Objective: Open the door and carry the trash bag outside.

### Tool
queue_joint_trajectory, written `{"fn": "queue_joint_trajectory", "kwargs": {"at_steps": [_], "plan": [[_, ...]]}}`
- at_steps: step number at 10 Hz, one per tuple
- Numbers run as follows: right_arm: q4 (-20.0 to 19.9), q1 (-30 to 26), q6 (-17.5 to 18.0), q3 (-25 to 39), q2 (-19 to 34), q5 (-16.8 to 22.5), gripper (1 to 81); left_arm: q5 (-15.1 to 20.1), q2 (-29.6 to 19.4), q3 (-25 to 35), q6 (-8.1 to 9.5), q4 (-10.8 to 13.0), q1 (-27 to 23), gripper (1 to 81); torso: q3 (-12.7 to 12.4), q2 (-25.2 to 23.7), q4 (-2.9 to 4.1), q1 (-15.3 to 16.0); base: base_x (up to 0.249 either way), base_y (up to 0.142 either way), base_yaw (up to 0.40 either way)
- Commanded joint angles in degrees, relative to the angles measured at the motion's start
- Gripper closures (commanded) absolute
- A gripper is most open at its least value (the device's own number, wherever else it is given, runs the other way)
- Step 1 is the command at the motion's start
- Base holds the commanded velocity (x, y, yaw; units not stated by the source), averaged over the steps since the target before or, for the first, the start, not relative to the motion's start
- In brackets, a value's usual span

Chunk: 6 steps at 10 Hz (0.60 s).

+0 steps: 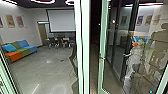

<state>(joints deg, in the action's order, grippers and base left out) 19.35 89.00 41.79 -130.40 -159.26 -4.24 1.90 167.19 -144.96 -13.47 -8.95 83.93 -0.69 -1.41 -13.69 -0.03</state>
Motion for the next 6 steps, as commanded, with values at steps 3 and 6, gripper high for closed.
{"fn": "queue_joint_trajectory", "kwargs": {"at_steps": [3, 6], "plan": [[0.9, -2.9, -0.2, 0.1, 0.1, 2.3, 1.0, 3.4, -0.2, -0.2, -0.42, 0.5, -4.1, 81.1, 0.0, 0.0, 0.00, 0.0, 0.000, 0.000, -0.031], [0.9, -2.9, -0.2, 0.0, 0.1, 2.3, 1.0, 3.4, -0.2, -0.2, -0.42, 0.6, -4.1, 81.1, 0.0, 0.0, 0.00, 0.0, 0.000, 0.000, -0.159]]}}
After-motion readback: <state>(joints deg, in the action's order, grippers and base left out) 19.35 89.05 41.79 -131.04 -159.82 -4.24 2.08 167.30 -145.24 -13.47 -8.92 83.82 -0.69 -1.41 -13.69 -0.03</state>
